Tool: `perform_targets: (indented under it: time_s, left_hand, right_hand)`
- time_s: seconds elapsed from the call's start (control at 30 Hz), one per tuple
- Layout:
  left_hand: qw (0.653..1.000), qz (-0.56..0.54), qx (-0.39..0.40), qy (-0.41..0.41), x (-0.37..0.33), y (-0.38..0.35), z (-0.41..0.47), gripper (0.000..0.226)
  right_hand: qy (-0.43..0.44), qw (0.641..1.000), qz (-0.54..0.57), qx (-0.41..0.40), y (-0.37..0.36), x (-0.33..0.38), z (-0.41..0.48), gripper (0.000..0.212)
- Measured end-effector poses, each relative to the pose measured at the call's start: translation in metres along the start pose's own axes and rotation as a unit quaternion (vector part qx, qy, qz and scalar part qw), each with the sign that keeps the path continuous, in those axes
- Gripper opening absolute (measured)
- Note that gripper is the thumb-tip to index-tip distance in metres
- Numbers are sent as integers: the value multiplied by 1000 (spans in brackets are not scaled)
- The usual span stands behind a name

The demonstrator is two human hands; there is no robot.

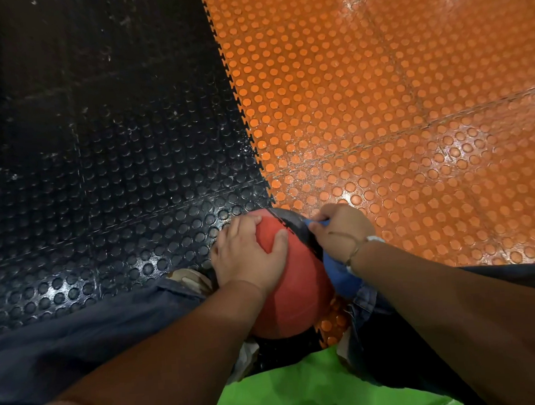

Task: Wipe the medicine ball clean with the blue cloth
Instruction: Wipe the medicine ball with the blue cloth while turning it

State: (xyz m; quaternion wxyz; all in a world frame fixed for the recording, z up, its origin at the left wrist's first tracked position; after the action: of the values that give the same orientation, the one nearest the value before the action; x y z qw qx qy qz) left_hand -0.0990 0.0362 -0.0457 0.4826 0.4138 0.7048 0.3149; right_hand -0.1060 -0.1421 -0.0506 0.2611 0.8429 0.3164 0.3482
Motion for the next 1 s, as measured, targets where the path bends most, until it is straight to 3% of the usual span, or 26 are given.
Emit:
perform_targets:
  time_s: [0.07,0.23,0.4,0.57,0.73,0.9,1.0]
  left_hand:
    - [999,16,4,-31,-5,0,0,42]
    - [998,-3,10,-58,-2,3,5,51]
    - [996,16,27,-87,-4,-3,-2,63]
    - [995,5,-7,-100,-2,2,1,64]
    - [993,20,13,-114,-8,-4,-5,64]
    - [995,3,2,-99,-3,0,6,66]
    - [995,-5,13,-102,-6,-2,5,68]
  right_hand:
    - [-12,999,-28,11,2,-3,-2,22]
    - [101,995,-4,15,-9,34,-17,14]
    - [-28,999,-30,-9,3,-15,-3,15]
    - [83,996,-21,-33,-10,36,-19,13]
    - [-71,997,-23,6,-4,-25,-1,16]
    - [110,993,38,-23,-6,31,-14,9]
    - [16,998,66,-16,-1,1,0,12]
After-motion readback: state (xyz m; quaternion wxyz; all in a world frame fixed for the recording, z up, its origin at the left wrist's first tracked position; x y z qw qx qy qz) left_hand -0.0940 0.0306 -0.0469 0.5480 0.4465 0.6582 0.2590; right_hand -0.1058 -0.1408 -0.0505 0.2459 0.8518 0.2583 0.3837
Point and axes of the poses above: each hand's wrist, its own z-axis towards the middle knuckle, its own y-axis out of the back of the hand, x = y × z, the point moved 9 cm from there along z, towards the middle knuckle, and after that the axes turned 1 degree about -y, right-handed, at the moved point
